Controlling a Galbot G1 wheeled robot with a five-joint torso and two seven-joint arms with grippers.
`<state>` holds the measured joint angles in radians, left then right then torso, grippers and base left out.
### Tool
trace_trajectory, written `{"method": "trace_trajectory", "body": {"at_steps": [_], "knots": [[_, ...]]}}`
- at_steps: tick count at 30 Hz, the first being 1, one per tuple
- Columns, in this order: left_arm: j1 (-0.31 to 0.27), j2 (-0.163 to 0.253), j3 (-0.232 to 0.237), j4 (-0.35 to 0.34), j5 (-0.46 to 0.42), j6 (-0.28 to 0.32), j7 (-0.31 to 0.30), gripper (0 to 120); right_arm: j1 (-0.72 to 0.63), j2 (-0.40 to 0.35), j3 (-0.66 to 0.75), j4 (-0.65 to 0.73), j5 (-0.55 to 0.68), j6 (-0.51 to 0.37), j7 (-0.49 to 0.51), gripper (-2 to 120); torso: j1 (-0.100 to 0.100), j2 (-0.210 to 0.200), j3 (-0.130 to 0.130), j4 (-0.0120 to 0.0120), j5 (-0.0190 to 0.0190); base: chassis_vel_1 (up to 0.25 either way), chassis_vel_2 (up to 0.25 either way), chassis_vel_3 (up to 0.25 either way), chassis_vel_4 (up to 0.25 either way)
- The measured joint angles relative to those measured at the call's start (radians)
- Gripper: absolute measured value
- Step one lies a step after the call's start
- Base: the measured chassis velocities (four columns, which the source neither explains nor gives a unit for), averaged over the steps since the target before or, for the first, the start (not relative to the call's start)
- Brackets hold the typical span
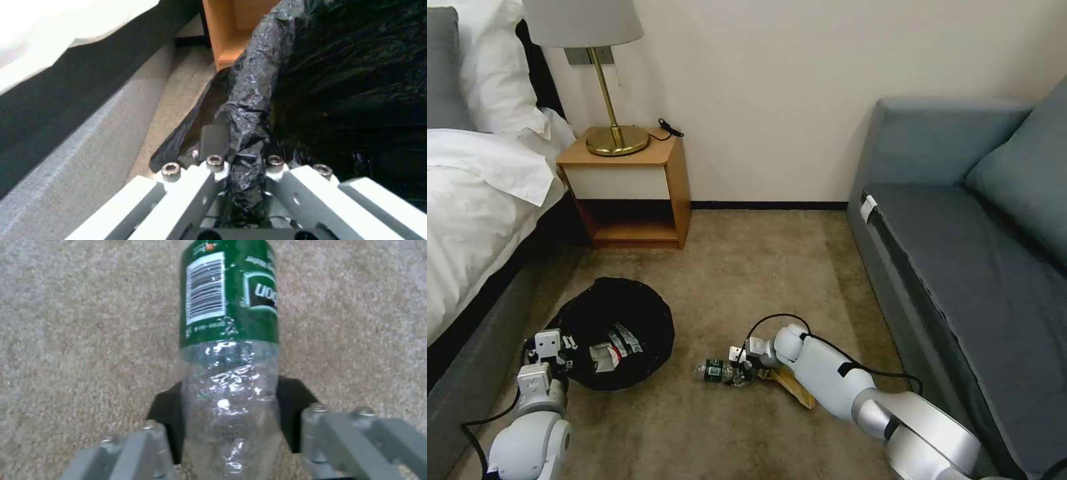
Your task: Pick up the trash bin, then pick up the garbage on the floor and place it into the trash bin.
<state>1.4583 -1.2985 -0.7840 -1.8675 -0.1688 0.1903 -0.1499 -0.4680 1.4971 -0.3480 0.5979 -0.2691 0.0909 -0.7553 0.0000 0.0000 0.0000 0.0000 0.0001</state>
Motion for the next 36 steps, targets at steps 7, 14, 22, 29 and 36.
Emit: {"method": "trace_trajectory", "body": {"at_steps": [7, 14, 22, 29, 36], "knots": [[0.01, -0.004, 0.001, 0.0, 0.007, -0.007, 0.005, 0, -0.007, -0.002, 0.01, 0.012, 0.001, 0.003, -0.005, 36, 0.0, 0.0, 0.0, 0.0001, 0.0, 0.0, 0.0, 0.0, 0.0], [0.016, -0.004, -0.007, 0.0, 0.007, -0.011, 0.006, 0, -0.02, -0.011, 0.044, 0.053, 0.033, 0.002, -0.012, 36, 0.0, 0.0, 0.0, 0.0, 0.0, 0.0, 0.0, 0.0, 0.0], [0.023, -0.001, -0.012, 0.001, 0.004, -0.016, 0.006, 0, 0.014, -0.004, 0.233, 0.08, 0.06, -0.002, -0.016, 36, 0.0, 0.0, 0.0, 0.0001, -0.0001, 0.0, 0.0, 0.0, 0.0], [0.027, -0.014, 0.004, -0.013, 0.003, -0.016, -0.02, 0, 0.057, 0.014, 0.448, 0.192, 0.266, -0.018, 0.045, 36, 0.0, 0.0, 0.0, 0.0, 0.0, 0.0, 0.0, 0.0, 0.0], [0.029, -0.021, 0.015, -0.029, 0.004, -0.014, -0.026, 0, -0.007, 0.028, 0.347, 0.423, 0.724, -0.142, 0.188, 36, 0.0, 0.0, 0.0, 0.0, -0.0003, 0.0, 0.0, 0.0, 0.0]]}}
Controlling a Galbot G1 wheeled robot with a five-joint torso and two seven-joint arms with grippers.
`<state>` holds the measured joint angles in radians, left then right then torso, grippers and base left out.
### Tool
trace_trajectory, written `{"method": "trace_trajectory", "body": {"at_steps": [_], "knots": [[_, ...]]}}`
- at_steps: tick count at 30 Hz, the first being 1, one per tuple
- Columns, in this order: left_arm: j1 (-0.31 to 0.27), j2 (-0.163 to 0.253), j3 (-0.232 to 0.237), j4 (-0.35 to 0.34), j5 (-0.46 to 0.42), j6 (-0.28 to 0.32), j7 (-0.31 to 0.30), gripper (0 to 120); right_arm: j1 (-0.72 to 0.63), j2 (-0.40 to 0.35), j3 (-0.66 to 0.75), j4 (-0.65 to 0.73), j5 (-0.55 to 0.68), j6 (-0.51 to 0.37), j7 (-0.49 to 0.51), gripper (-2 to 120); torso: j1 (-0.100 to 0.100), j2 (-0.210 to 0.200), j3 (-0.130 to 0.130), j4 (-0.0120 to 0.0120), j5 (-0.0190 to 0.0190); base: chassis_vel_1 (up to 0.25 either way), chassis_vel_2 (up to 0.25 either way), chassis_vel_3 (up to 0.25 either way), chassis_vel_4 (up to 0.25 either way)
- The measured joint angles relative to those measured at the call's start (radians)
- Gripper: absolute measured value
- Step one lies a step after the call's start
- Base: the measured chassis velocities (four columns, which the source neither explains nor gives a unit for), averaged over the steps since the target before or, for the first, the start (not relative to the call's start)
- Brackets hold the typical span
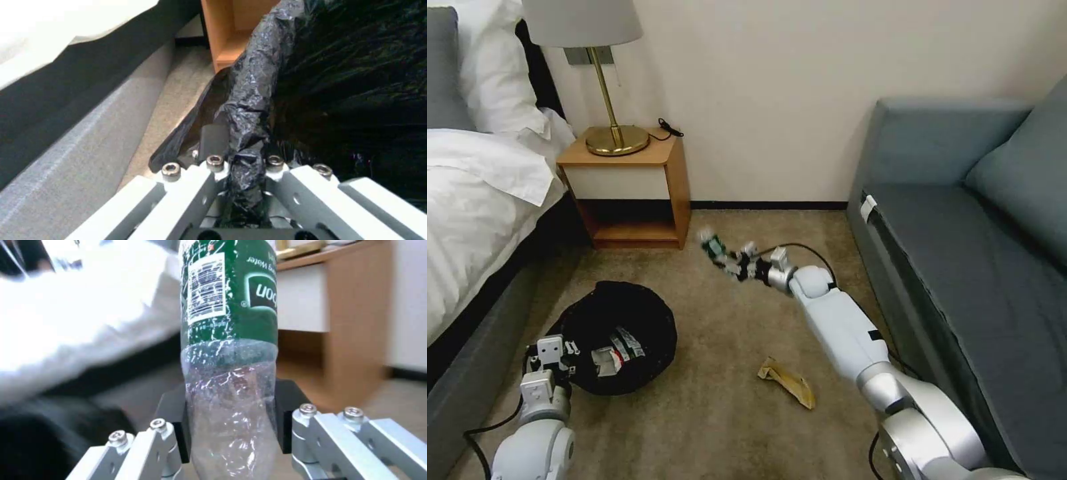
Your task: Pick up the trash bin, then pick up the garbage on the floor and place it into the trash bin.
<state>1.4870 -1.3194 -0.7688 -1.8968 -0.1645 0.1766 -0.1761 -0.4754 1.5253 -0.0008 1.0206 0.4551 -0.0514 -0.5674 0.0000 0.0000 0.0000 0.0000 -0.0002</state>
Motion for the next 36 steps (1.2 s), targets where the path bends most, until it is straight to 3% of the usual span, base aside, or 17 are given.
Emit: {"method": "trace_trajectory", "body": {"at_steps": [1, 5, 9, 18, 30, 36], "knots": [[0.0, 0.0, 0.0, 0.0, 0.0, 0.0, 0.0, 0, 0.0, 0.0, 0.0, 0.0, 0.0, 0.0, 0.0, 36, 0.0, 0.0, 0.0, 0.0, 0.0, 0.0, 0.0, 0.0, 0.0], [0.011, 0.002, -0.001, -0.017, -0.004, 0.0, -0.004, 0, -0.063, -0.003, -0.118, 0.159, 0.209, -0.094, 0.047, 36, 0.0, 0.0, 0.0, 0.0001, 0.0001, 0.0, 0.0, 0.0, 0.0], [0.015, 0.003, -0.002, -0.025, -0.007, 0.0, -0.006, 0, -0.098, -0.002, -0.172, 0.231, 0.255, -0.116, 0.058, 36, 0.0, 0.0, 0.0, 0.0001, 0.0001, 0.0, 0.0, 0.0, 0.0], [0.022, 0.001, 0.0, -0.052, -0.01, 0.002, -0.015, 0, -0.165, 0.004, -0.251, 0.279, 0.184, -0.104, 0.052, 36, 0.0, 0.0, 0.0, -0.0001, 0.0002, 0.0, 0.0, 0.0, 0.0], [0.047, -0.019, 0.013, -0.082, -0.006, 0.004, -0.02, 0, -0.211, 0.002, -0.286, 0.221, 0.036, -0.045, 0.085, 37, 0.0, 0.0, 0.0, -0.0002, 0.0003, 0.0, 0.0, 0.0, 0.0], [0.055, -0.02, 0.014, -0.089, -0.002, 0.004, -0.02, 0, -0.199, -0.021, -0.307, 0.203, 0.008, -0.029, 0.111, 61, 0.0, 0.0, 0.0, 0.0, 0.0003, 0.0, 0.0, 0.0, 0.0]]}}
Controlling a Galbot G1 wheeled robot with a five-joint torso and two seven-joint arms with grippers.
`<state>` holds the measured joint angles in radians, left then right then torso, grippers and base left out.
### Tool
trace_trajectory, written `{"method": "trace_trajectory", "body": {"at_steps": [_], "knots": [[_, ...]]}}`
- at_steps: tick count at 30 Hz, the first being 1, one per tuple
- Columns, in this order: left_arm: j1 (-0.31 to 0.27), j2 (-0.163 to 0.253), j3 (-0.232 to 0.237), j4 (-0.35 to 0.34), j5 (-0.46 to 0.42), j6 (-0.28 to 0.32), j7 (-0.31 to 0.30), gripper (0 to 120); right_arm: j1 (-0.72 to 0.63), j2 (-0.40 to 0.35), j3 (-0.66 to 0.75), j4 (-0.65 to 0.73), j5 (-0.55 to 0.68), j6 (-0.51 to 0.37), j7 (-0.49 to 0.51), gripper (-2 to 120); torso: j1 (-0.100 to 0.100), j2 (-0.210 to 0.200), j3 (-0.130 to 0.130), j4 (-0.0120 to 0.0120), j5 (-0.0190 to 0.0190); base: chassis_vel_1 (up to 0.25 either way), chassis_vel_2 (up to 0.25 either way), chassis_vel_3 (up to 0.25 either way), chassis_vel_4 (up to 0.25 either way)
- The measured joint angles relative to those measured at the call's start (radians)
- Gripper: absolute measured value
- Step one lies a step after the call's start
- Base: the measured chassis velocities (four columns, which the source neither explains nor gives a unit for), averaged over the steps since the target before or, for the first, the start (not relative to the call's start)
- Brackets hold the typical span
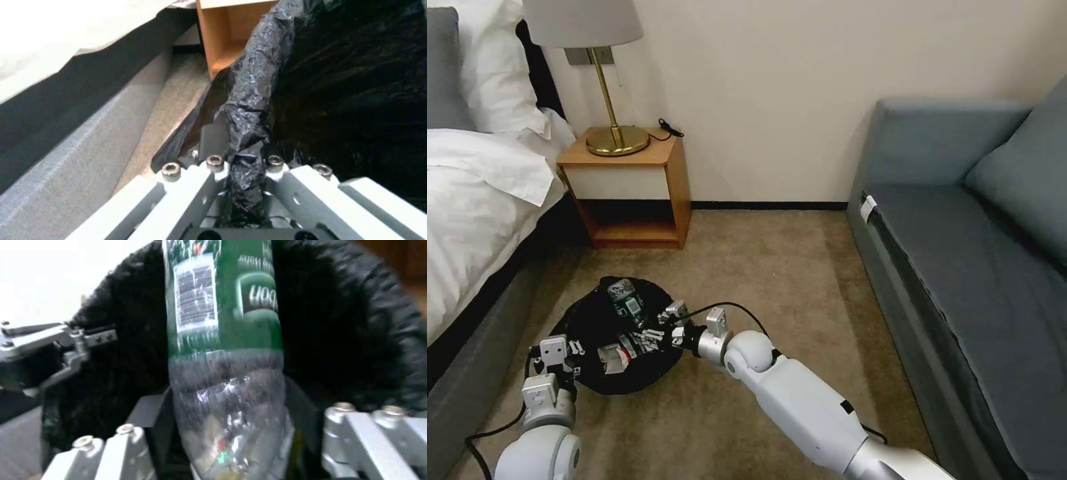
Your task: Pick up the trash bin, then pick up the garbage on the floor and place it into the trash bin.
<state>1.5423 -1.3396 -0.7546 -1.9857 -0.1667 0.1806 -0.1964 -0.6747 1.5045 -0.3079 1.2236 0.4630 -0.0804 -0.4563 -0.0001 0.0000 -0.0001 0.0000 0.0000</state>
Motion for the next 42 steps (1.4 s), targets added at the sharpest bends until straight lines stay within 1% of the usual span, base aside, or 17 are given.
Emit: {"method": "trace_trajectory", "body": {"at_steps": [1, 3, 4, 7, 8, 11, 16, 21, 22, 25, 26, 29, 31, 33, 34, 37, 42], "knots": [[0.0, 0.0, 0.0, 0.0, 0.0, 0.0, 0.0, 0, 0.0, 0.0, 0.0, 0.0, 0.0, 0.0, 0.0, 61, 0.0, 0.0, 0.0, 0.0, 0.0, 0.0, 0.0, 0.0, 0.0], [0.003, 0.001, 0.0, -0.001, 0.0, 0.0, 0.001, 0, 0.004, -0.01, -0.011, 0.0, -0.008, 0.003, 0.002, 71, 0.0, 0.0, 0.0, 0.0, 0.0, 0.0, 0.0, 0.0, 0.0], [0.003, 0.001, 0.0, -0.001, 0.0, 0.0, 0.001, 0, 0.004, -0.01, -0.011, 0.0, -0.008, 0.003, 0.002, 71, 0.0, 0.0, 0.0, 0.0, 0.0, 0.0, 0.0, 0.0, 0.0], [0.004, 0.001, -0.003, 0.007, 0.0, -0.003, 0.001, 0, -0.004, -0.014, -0.017, 0.003, -0.04, 0.011, 0.003, 88, 0.0, 0.0, 0.0, 0.0, 0.0, 0.0, 0.0, 0.0, 0.0], [0.004, 0.001, -0.003, 0.007, 0.0, -0.003, 0.001, 0, -0.004, -0.014, -0.017, 0.003, -0.04, 0.011, 0.003, 88, 0.0, 0.0, 0.0, 0.0, 0.0, 0.0, 0.0, 0.0, 0.0], [0.003, 0.0, -0.003, 0.018, 0.0, -0.008, -0.001, 0, -0.012, -0.019, -0.015, 0.019, -0.067, 0.018, 0.003, 98, 0.0, 0.0, 0.0, 0.0002, 0.0, 0.0, 0.0, 0.0, 0.0], [0.002, 0.002, -0.003, 0.022, -0.001, -0.009, -0.004, 0, -0.009, -0.036, -0.015, 0.036, -0.075, 0.023, 0.009, 100, 0.0, 0.0, 0.0, 0.0002, 0.0001, 0.0, 0.0, 0.0, 0.0], [0.005, 0.023, -0.008, 0.017, -0.015, -0.001, -0.005, 0, 0.039, -0.124, -0.031, 0.079, -0.086, 0.04, 0.045, 100, 0.0, 0.0, 0.0, 0.0, 0.0, 0.0, 0.0, 0.0, 0.0], [0.005, 0.023, -0.008, 0.017, -0.015, -0.001, -0.005, 0, 0.039, -0.124, -0.031, 0.079, -0.086, 0.04, 0.045, 100, 0.0, 0.0, 0.0, 0.0, 0.0, 0.0, 0.0, 0.0, 0.0], [0.005, 0.038, -0.016, 0.023, -0.022, -0.002, -0.004, 0, 0.055, -0.21, -0.035, 0.138, -0.057, -0.003, 0.08, 100, 0.0, 0.0, 0.0, 0.0, 0.0001, 0.0, 0.0, 0.0, 0.0], [0.005, 0.038, -0.016, 0.023, -0.022, -0.002, -0.004, 0, 0.055, -0.21, -0.035, 0.138, -0.057, -0.003, 0.08, 100, 0.0, 0.0, 0.0, 0.0, 0.0001, 0.0, 0.0, 0.0, 0.0], [0.005, 0.042, -0.019, 0.036, -0.025, -0.005, -0.003, 0, 0.047, -0.28, -0.026, 0.171, -0.052, -0.037, 0.085, 100, 0.0, 0.0, 0.0, 0.0001, 0.0001, 0.0, 0.0, 0.0, 0.0], [0.005, 0.043, -0.019, 0.038, -0.027, -0.006, -0.003, 0, 0.042, -0.304, -0.021, 0.177, -0.055, -0.045, 0.083, 100, 0.0, 0.0, 0.0, 0.0001, 0.0002, 0.0, 0.0, 0.0, 0.0], [0.005, 0.044, -0.019, 0.041, -0.031, -0.008, -0.003, 0, 0.026, -0.356, 0.001, 0.181, -0.078, -0.061, 0.068, 100, 0.0, 0.0, 0.0, -0.0001, 0.0002, 0.0, 0.0, 0.0, 0.0], [0.005, 0.044, -0.019, 0.041, -0.031, -0.008, -0.003, 0, 0.026, -0.356, 0.001, 0.181, -0.078, -0.061, 0.068, 100, 0.0, 0.0, 0.0, -0.0001, 0.0002, 0.0, 0.0, 0.0, 0.0], [0.003, 0.038, -0.016, 0.041, -0.031, -0.009, -0.003, 0, -0.019, -0.423, 0.052, 0.148, -0.134, -0.082, 0.026, 100, 0.0, 0.0, 0.0, 0.0, 0.0002, 0.0, 0.0, 0.0, 0.0], [0.008, 0.034, -0.015, 0.043, -0.028, -0.013, -0.002, 0, -0.104, -0.475, 0.075, 0.111, -0.218, -0.089, -0.008, 100, 0.0, 0.0, 0.0, -0.0001, 0.0004, 0.0, 0.0, 0.0, 0.0]]}}
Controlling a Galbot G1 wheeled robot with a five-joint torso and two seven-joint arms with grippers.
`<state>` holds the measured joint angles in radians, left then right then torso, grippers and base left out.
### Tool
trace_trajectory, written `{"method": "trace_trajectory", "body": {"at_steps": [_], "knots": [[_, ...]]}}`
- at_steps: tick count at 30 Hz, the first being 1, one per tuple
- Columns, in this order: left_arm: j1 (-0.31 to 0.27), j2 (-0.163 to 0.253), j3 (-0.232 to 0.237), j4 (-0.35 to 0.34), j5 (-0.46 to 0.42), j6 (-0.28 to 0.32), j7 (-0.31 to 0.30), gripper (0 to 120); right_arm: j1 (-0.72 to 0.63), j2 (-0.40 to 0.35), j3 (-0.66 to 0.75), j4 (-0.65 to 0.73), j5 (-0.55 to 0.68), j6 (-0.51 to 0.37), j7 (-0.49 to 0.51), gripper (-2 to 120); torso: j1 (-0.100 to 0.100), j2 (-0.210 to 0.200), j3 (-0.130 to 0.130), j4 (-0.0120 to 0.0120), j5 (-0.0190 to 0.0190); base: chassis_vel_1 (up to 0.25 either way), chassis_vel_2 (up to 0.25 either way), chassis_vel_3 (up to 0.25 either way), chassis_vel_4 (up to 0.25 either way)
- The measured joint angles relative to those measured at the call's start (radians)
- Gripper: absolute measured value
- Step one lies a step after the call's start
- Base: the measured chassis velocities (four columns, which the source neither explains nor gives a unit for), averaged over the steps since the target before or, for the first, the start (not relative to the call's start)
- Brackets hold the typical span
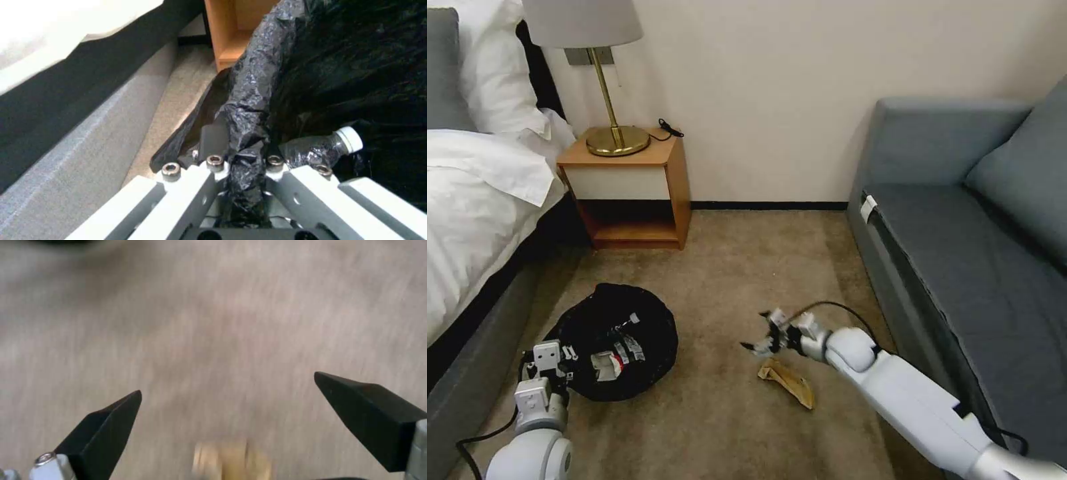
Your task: Pick up the trash bin, then pick up the garbage on the floor and place it into the trash bin.
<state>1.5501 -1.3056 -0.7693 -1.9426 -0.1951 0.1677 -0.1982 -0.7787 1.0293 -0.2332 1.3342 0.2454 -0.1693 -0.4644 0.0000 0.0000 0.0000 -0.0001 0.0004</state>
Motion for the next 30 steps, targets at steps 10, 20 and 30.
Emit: {"method": "trace_trajectory", "body": {"at_steps": [10, 20, 30], "knots": [[0.008, -0.013, 0.005, -0.007, 0.011, -0.002, 0.003, 0, -0.095, -0.025, 0.022, -0.043, -0.097, 0.022, -0.048, 100, 0.0, 0.0, 0.0, 0.0, -0.0002, 0.0, 0.0, 0.0, 0.0], [0.023, -0.016, 0.004, -0.012, 0.015, -0.012, 0.004, 0, -0.112, 0.007, 0.081, -0.152, -0.141, 0.053, -0.076, 100, 0.0, 0.0, 0.0, 0.0001, -0.0004, 0.0, 0.0, 0.0, 0.0], [0.035, -0.012, 0.001, -0.024, 0.016, -0.016, 0.004, 0, -0.122, 0.03, 0.11, -0.174, -0.161, 0.071, -0.109, 65, 0.0, 0.0, 0.0, 0.0001, -0.0004, 0.0, 0.0, 0.0, 0.0]]}}
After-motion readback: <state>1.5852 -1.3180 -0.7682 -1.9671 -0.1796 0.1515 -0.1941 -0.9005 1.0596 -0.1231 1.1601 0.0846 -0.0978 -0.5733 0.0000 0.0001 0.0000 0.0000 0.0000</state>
